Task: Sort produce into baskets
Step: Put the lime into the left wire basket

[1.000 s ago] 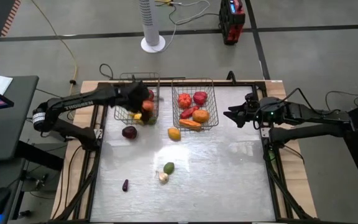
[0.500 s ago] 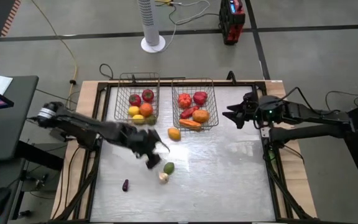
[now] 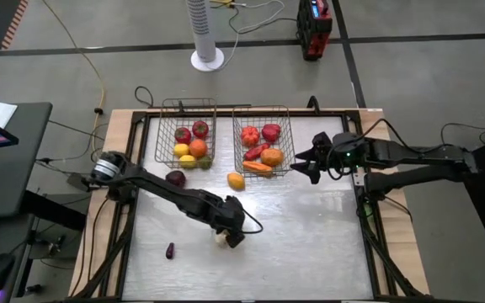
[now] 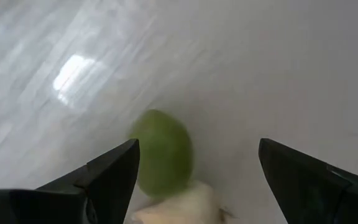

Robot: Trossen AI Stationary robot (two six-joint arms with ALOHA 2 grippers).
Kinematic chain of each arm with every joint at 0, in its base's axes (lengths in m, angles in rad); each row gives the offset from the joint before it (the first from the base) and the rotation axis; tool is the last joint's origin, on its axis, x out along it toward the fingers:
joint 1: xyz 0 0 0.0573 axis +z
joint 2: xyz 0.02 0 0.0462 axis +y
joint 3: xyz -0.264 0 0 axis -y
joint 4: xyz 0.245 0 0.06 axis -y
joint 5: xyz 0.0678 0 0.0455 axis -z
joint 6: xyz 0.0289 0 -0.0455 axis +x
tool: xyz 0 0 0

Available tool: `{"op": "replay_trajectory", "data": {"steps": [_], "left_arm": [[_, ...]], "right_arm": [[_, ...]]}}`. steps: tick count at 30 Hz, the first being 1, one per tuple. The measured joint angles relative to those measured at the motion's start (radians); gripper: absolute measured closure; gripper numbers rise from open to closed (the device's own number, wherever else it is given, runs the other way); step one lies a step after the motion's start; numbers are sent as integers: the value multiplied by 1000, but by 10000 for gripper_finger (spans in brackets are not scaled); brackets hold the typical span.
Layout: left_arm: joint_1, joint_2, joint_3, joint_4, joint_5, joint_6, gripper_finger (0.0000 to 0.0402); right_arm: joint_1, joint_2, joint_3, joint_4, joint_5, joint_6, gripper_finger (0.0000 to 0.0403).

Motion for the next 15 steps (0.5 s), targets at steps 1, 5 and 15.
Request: {"op": "replay_trajectory", "data": {"steps": [1,5,15], "left_arm": [[0,16,3,-4,8,0,87],[-2,68,8,-49,24,-3,87],[-18,85,7,-121,-10,54,161]], "right_arm": [[6,4,0,1,0,0,102],[23,6,0,2,0,0,102],[27,2,0,21,1,2,102]]}}
